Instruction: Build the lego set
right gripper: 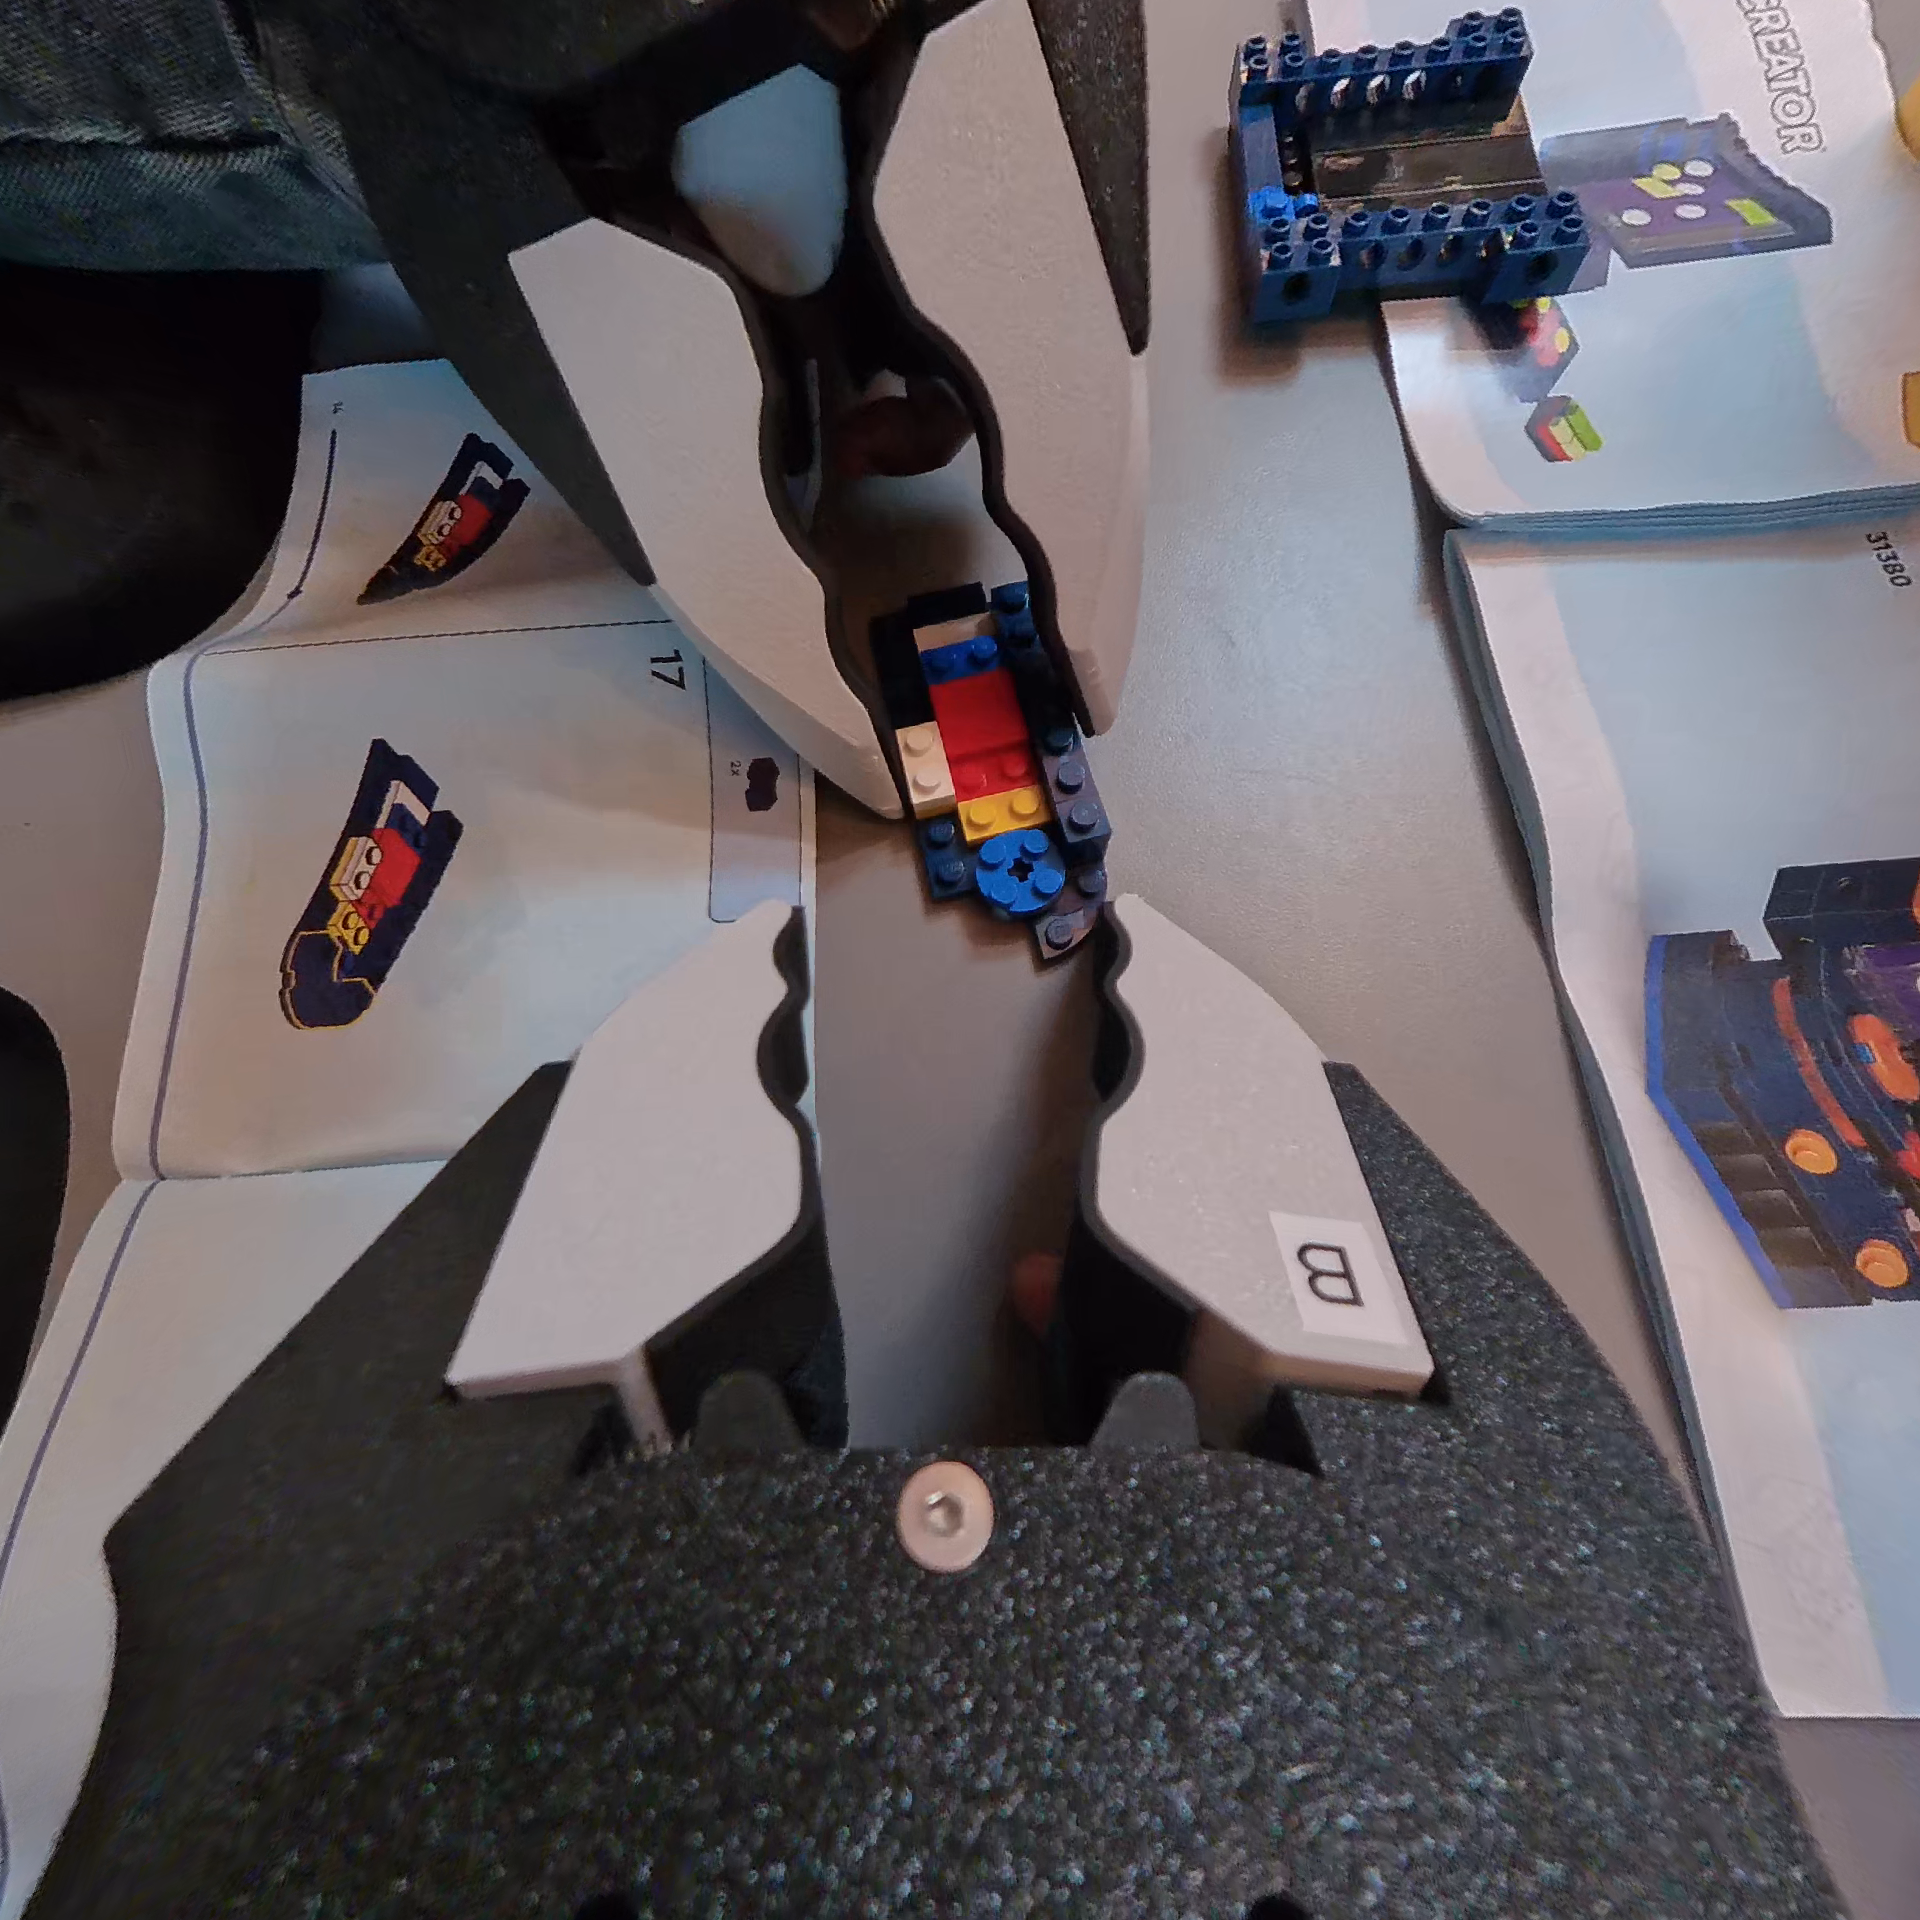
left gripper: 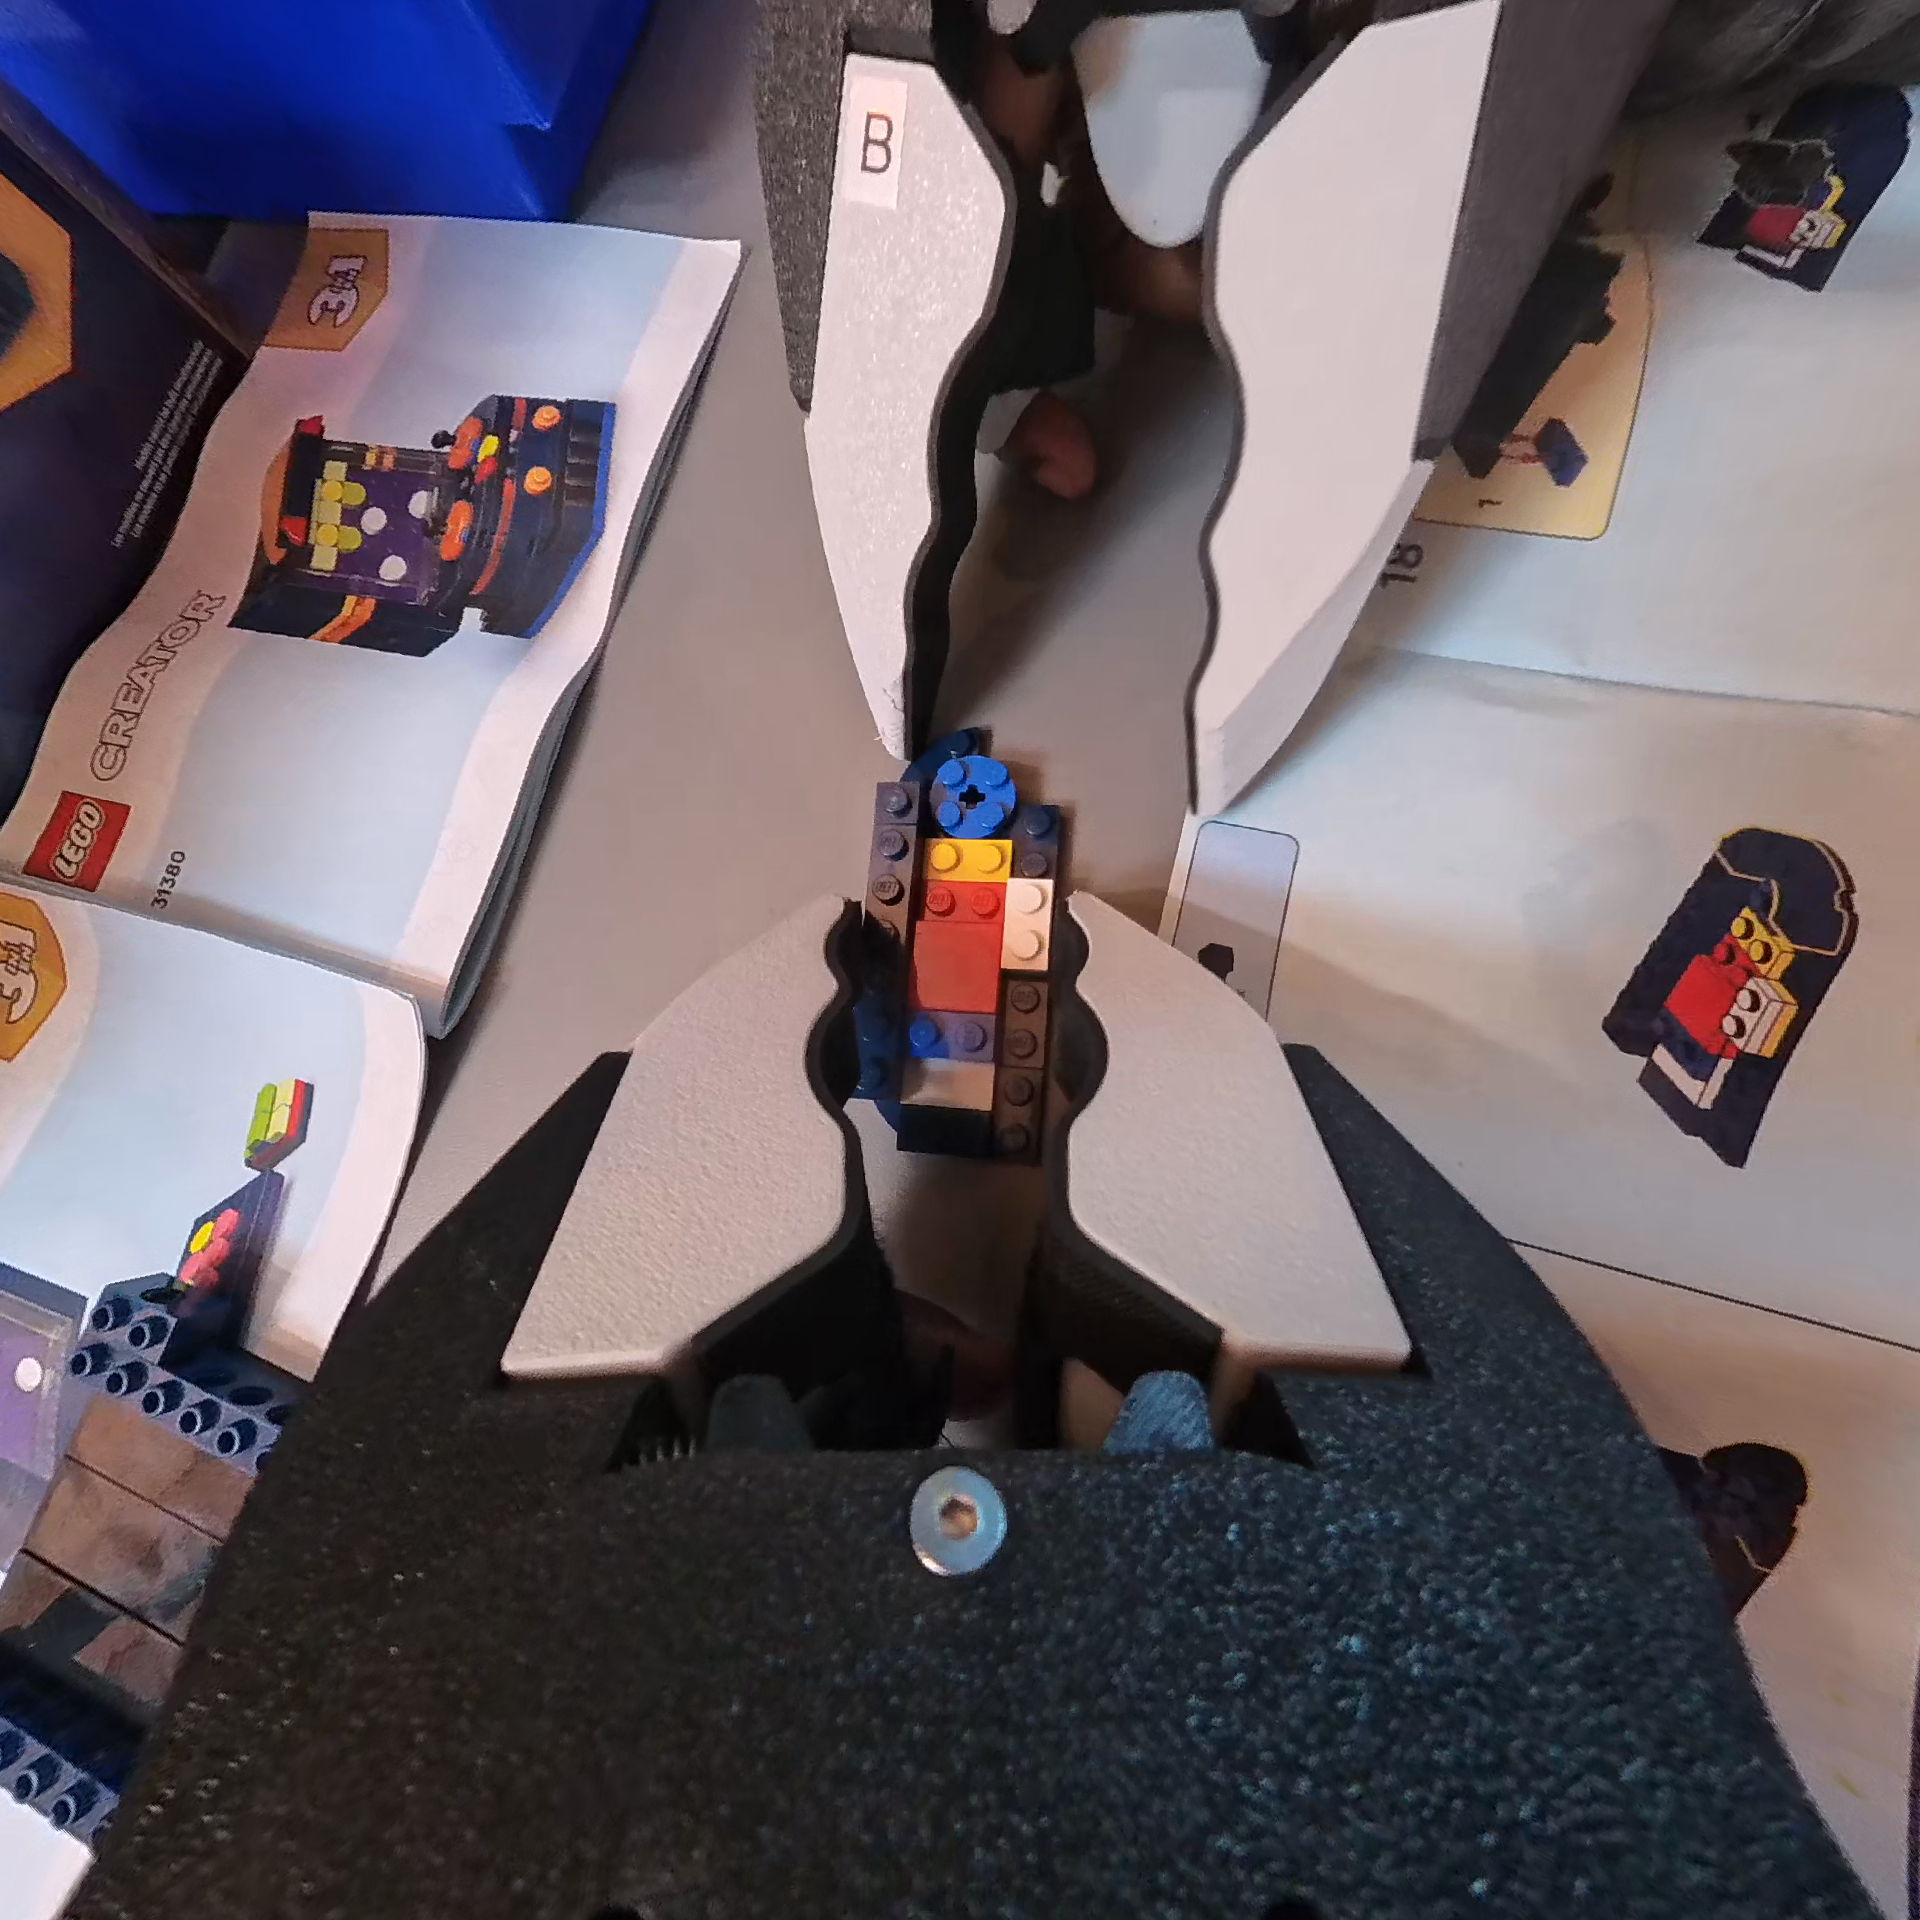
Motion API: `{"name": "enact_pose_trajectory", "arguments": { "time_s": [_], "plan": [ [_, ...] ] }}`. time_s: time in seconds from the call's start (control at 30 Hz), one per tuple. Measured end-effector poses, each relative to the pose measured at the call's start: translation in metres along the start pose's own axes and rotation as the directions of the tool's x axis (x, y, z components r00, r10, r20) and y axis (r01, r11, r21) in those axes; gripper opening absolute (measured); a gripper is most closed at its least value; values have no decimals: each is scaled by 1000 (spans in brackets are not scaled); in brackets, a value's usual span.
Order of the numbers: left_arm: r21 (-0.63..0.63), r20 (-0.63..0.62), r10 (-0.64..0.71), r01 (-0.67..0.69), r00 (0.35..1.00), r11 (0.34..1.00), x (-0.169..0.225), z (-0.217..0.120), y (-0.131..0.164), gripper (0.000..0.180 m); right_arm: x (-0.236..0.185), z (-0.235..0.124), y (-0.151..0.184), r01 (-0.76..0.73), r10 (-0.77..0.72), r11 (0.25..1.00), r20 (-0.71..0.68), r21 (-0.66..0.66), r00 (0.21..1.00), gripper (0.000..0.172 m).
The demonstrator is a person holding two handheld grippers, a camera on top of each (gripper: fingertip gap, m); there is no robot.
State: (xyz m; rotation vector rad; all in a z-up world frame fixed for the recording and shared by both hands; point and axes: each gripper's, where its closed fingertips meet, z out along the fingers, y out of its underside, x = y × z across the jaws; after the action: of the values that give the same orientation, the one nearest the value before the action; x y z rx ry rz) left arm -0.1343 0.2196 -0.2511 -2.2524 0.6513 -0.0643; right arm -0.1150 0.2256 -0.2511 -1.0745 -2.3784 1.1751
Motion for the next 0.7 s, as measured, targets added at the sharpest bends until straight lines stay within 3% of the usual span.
{"name": "enact_pose_trajectory", "arguments": {
  "time_s": [0.2,0.3,0.33,0.53,0.7],
  "plan": [
    [-9,2,-11,11,1000,1000,0,0,0,34,5,-11,-10,-118,112,988,60,103,992,36],
    [-12,3,-11,11,1000,1000,0,0,0,34,24,-18,-15,-195,201,965,-13,176,980,4],
    [-13,4,-11,11,1000,1000,0,0,0,34,28,-19,-15,-197,207,964,-39,181,978,0],
    [-25,4,-12,12,1000,1000,0,0,0,34,20,-5,-9,-90,95,993,-68,74,993,0],
    [-32,5,-13,13,1000,999,0,0,0,34,16,-2,-11,-62,66,996,-56,70,996,0]
  ]
}}
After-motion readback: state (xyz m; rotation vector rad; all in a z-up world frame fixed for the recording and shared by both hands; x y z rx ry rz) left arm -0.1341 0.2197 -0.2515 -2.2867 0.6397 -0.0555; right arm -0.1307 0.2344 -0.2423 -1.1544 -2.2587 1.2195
